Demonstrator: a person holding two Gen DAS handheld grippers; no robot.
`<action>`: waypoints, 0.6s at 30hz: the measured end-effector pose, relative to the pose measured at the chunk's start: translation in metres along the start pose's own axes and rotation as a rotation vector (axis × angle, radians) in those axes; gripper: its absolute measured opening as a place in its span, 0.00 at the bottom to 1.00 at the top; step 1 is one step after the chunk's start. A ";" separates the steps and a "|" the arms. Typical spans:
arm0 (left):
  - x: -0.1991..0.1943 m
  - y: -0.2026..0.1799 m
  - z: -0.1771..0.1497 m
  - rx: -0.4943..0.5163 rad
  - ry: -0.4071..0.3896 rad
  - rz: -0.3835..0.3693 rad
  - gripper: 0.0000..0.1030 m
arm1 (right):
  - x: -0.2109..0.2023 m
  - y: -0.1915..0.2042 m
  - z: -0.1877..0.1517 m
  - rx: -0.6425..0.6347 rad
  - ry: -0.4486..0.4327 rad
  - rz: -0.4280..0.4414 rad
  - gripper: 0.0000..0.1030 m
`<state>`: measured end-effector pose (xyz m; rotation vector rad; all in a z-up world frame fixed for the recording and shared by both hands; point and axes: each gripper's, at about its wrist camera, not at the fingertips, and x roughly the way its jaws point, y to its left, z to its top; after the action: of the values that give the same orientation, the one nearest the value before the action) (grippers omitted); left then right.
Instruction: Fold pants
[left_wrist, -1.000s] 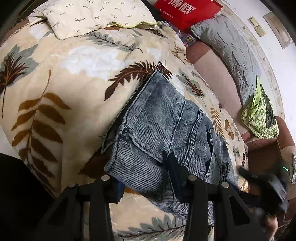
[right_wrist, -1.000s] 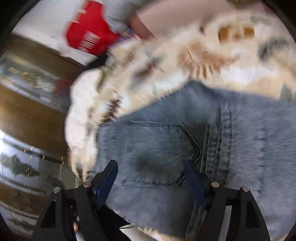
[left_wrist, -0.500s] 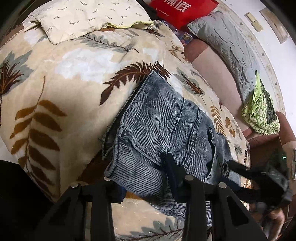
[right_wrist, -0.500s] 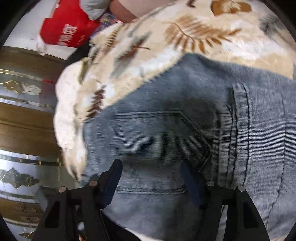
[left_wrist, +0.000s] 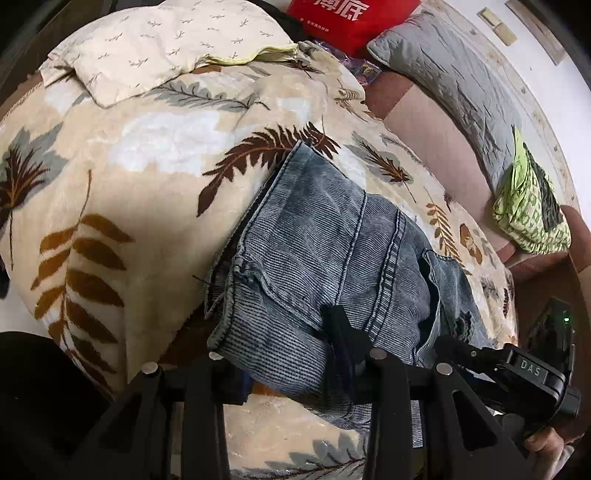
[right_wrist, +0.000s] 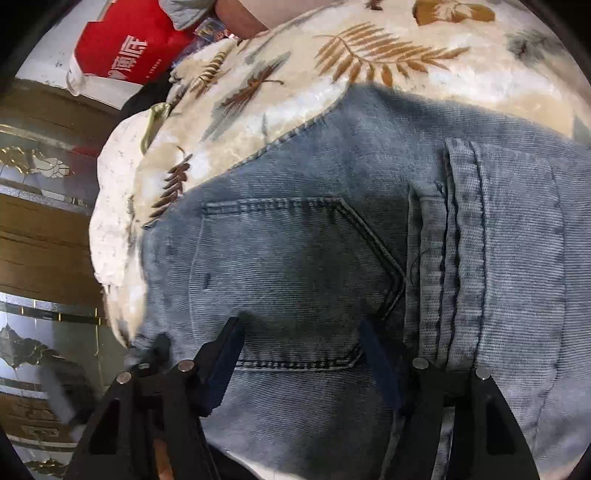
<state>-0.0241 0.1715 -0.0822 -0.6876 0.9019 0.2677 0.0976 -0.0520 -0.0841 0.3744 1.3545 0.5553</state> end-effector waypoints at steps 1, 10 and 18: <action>-0.001 -0.001 0.000 0.006 -0.002 0.005 0.35 | -0.004 0.003 0.000 -0.002 -0.001 -0.002 0.68; -0.002 -0.009 -0.001 0.037 -0.010 0.058 0.33 | 0.000 0.004 -0.010 -0.008 0.055 0.039 0.69; -0.018 -0.035 0.004 0.119 -0.054 0.091 0.14 | -0.105 -0.049 -0.033 0.057 -0.182 0.190 0.69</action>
<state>-0.0154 0.1489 -0.0513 -0.5280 0.8912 0.3101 0.0607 -0.1548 -0.0327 0.5911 1.1681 0.6251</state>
